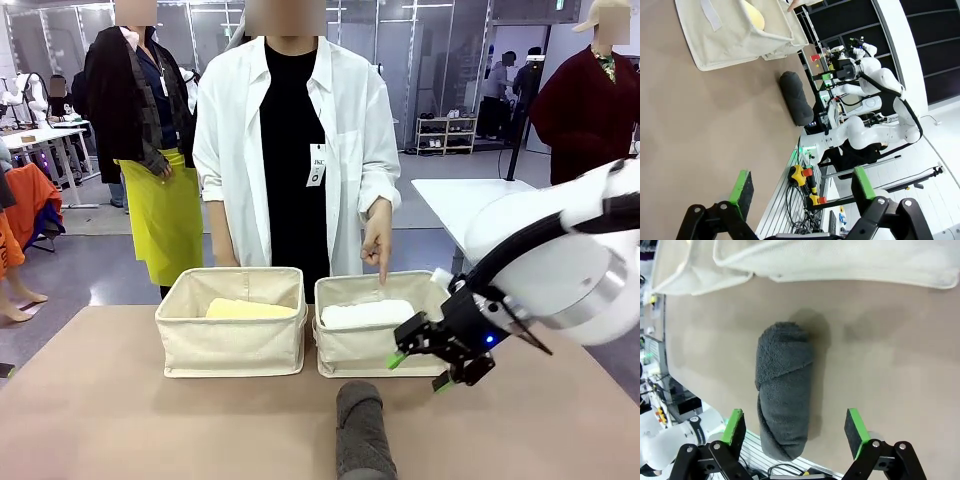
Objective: Divide the towels into two baskets.
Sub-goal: Pick up one hotel-folded towel from the bottom of the table and place it in the Fabric basket indicated by the person.
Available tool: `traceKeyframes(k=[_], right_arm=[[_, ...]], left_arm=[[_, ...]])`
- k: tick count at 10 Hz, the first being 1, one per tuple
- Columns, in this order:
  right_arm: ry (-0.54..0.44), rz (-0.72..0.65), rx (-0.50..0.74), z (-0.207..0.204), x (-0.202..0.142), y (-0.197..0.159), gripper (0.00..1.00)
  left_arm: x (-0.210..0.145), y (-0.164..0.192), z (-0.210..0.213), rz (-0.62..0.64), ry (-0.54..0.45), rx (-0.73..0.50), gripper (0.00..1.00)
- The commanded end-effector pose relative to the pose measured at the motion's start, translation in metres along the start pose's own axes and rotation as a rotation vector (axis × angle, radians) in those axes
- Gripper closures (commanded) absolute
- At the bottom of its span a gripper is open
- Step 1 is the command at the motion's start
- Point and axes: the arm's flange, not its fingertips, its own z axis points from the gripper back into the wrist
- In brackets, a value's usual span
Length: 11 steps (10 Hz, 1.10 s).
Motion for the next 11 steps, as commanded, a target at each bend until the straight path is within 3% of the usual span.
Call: traceKeyframes(k=[1,7,11], right_arm=[[0.001,-0.013,-0.049,-0.024,-0.016,0.008,0.00],[-0.014,0.032,-0.049,-0.085,-0.029,0.028,0.00],[0.026,0.053,-0.054,-0.119,-0.029,0.046,0.00]], left_arm=[[-0.002,-0.005,0.002,-0.011,0.000,-0.008,0.00],[-0.002,-0.005,0.002,-0.011,0.000,-0.008,0.00],[-0.002,-0.005,0.002,-0.011,0.000,-0.008,0.00]])
